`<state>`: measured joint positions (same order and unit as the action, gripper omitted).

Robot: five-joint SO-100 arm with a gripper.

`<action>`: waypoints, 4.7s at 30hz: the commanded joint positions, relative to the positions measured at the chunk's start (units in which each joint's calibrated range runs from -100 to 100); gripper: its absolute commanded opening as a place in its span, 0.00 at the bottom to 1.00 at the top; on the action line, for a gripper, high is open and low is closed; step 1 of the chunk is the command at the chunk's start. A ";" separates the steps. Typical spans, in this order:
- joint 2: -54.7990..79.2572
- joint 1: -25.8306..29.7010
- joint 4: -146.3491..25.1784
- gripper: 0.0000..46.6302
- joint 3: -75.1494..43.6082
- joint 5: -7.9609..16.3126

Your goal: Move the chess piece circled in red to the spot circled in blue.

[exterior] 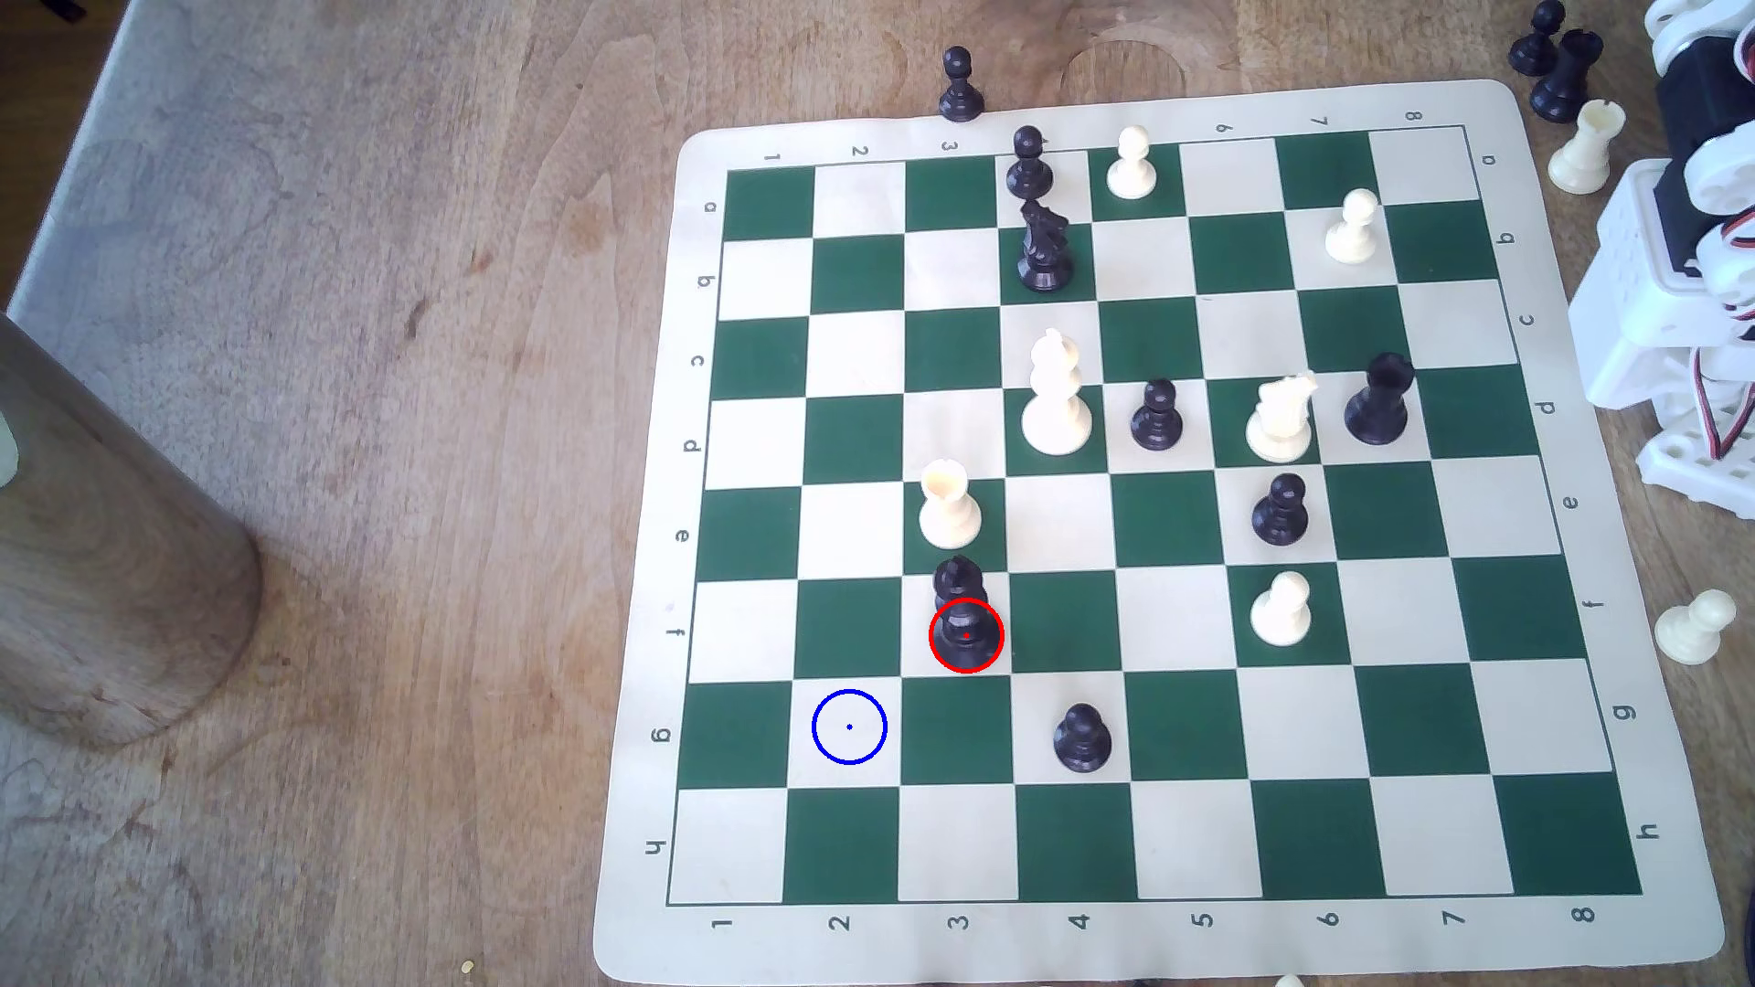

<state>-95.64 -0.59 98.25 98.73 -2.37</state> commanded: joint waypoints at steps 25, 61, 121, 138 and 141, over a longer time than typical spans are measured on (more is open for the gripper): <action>0.31 9.55 -117.82 0.22 -30.01 -0.15; 77.31 17.21 -160.16 0.36 -90.03 18.22; 102.69 17.68 -152.06 0.20 -97.37 18.27; 99.46 17.29 -152.71 0.01 -96.83 18.02; 97.34 17.05 -155.17 0.01 -98.46 17.68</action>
<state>9.34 17.26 -54.74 5.92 15.75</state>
